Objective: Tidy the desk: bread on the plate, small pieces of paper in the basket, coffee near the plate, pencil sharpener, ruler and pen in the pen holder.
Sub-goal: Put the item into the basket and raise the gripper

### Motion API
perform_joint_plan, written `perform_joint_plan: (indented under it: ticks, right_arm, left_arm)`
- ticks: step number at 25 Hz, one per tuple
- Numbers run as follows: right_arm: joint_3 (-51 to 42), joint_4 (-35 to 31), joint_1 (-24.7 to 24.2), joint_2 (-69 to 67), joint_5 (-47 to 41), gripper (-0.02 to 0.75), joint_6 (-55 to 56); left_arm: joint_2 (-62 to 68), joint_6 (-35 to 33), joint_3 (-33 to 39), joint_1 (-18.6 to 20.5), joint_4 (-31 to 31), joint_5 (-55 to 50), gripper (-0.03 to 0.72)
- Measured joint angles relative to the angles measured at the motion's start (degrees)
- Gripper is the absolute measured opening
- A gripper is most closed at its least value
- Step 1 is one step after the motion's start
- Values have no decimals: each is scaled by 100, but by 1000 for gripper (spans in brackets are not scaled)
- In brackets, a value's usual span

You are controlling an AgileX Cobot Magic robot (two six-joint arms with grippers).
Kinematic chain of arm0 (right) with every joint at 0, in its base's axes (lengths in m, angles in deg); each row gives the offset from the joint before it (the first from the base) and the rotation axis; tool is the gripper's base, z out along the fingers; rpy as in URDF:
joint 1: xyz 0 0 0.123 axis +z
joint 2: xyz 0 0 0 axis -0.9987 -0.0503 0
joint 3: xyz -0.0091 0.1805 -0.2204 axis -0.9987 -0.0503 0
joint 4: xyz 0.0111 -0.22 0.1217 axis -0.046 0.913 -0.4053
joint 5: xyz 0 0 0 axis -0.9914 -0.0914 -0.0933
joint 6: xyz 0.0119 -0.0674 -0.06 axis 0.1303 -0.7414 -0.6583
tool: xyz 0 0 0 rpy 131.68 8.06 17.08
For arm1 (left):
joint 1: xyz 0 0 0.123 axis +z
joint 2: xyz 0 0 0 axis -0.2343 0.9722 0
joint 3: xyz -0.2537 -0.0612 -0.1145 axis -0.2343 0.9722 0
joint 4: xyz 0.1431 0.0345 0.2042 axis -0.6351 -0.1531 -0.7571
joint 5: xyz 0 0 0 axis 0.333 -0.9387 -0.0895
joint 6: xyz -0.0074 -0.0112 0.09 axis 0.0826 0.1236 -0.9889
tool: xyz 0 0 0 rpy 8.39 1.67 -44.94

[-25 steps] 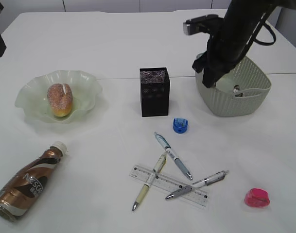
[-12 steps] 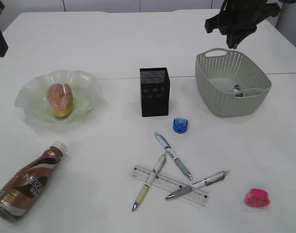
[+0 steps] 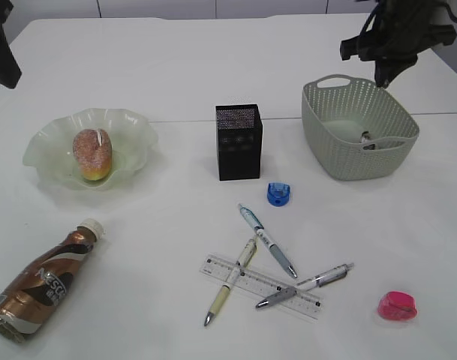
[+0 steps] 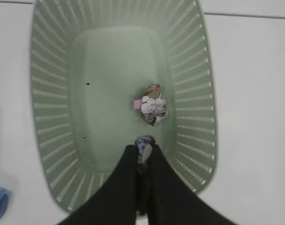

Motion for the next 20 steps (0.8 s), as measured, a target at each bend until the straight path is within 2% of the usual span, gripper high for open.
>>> perform_joint_plan:
  ticks: [20]
  right_arm:
    - [0,-63,-74,-377,247,24,104]
  left_arm:
    - [0,0,0,0,15,0,416]
